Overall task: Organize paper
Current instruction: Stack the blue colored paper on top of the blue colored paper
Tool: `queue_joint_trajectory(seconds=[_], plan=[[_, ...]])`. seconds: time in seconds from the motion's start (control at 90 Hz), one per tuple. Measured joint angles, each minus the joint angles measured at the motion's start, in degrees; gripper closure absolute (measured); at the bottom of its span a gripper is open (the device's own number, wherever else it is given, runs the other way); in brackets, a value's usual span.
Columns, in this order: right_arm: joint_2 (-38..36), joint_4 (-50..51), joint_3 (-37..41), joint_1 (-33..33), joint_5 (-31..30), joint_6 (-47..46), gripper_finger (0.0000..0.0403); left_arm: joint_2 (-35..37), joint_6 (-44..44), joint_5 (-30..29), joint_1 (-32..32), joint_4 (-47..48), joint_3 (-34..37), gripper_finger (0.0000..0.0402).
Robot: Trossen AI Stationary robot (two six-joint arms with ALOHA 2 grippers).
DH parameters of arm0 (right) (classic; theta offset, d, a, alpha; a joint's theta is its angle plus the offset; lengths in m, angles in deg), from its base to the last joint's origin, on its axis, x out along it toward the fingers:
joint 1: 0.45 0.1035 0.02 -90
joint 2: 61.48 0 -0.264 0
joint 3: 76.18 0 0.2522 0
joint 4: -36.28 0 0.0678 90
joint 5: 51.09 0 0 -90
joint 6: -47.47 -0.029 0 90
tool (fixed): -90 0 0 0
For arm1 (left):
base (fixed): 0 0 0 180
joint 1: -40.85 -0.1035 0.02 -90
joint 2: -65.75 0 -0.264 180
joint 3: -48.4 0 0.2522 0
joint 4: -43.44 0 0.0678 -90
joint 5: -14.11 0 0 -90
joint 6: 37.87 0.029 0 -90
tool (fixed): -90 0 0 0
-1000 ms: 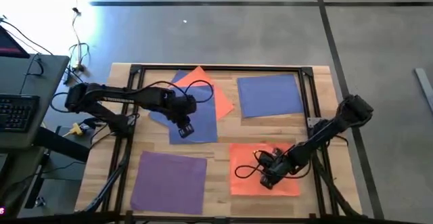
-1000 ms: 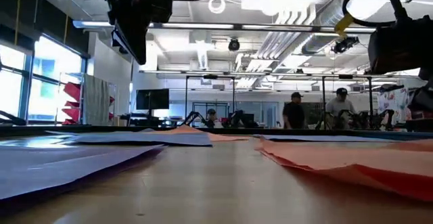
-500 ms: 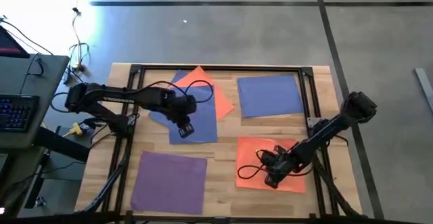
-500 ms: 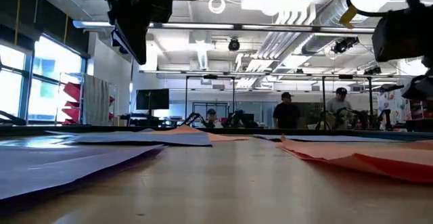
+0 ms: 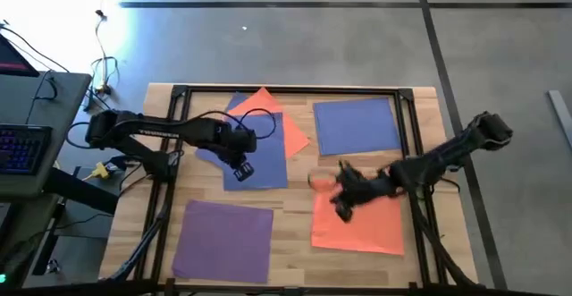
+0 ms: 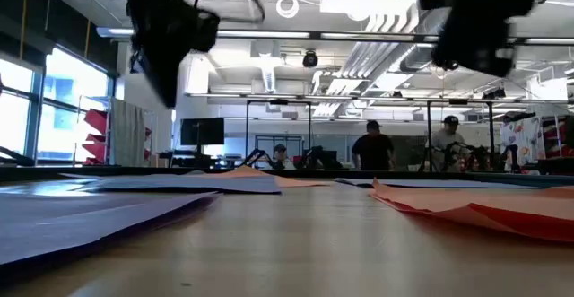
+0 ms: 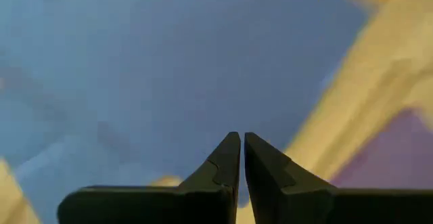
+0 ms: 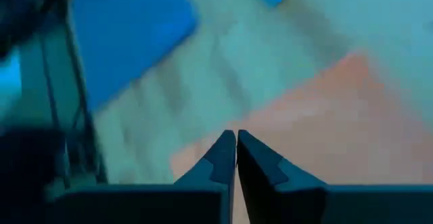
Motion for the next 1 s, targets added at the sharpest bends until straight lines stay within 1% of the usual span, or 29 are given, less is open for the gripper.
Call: queue_joint_trajectory(seconds=[0.067, 0.156, 0.211, 0.278, 0.367, 0.444, 0.511, 0.567, 0.611, 0.7, 0.8, 0.911, 1.0], plan=[[1.38, -2.62, 0.04, -5.81, 3.43, 3.34, 0.0384, 0.0, -1.1, 1.0, -1.51, -0.19, 3.77, 0.0402], [4.9, -9.04, 0.04, -12.3, 8.92, 10.32, 0.035, -0.07, -1.48, 1.33, -3.03, -0.76, 7.98, 0.0402], [7.8, -14.68, 0.04, -14.85, 11.66, 18.04, 0.0322, -0.04, -0.9, 1.39, -3.8, -2.5, 10.24, 0.0402], [11.48, -21.21, 0.0, -16.45, 14.4, 28.91, 0.0286, -0.07, 0.2, 1.46, -4.52, -4.48, 12.56, 0.0402], [16.68, -23.86, -1.95, -17.3, 18.24, 42.67, 0.0241, -0.07, 1.02, 1.84, -5.59, -7.1, 14.77, 0.0402], [21.3, -23.35, -5.0, -17.23, 19.34, 55.03, 0.0206, -0.07, 1.0, 2.89, -6.24, -9.31, 15.85, 0.0402], [25.38, -22.23, -8.21, -16.82, 18.17, 64.56, 0.0178, -0.07, 0.58, 3.33, -6.34, -9.95, 16.08, 0.0402], [28.75, -21.34, -10.98, -16.69, 15.65, 69.63, 0.0159, -0.04, 0.57, 3.87, -6.34, -10.81, 16.08, 0.0402], [31.24, -21.26, -13.26, -16.68, 14.84, 72.13, 0.0148, -0.04, 0.57, 4.51, -6.34, -11.83, 16.08, 0.0402], [35.99, -21.5, -17.52, -17.24, 15.97, 74.67, 0.0137, -0.04, 0.52, 5.98, -6.32, -12.28, 16.08, 0.0402], [40.5, -20.97, -20.34, -18.18, 17.34, 74.86, 0.0138, -0.04, 0.13, 6.22, -6.32, -12.29, 16.08, 0.0402], [43.49, -20.69, -20.91, -18.98, 17.92, 75.22, 0.0154, -0.04, 0.1, 7.42, -6.32, -12.19, 16.04, 0.0402], [44.31, -19.9, -21.07, -19.1, 18.18, 77.23, 0.0175, 0.15, 0.09, 7.84, -6.31, -11.09, 15.2, 0.0402]])
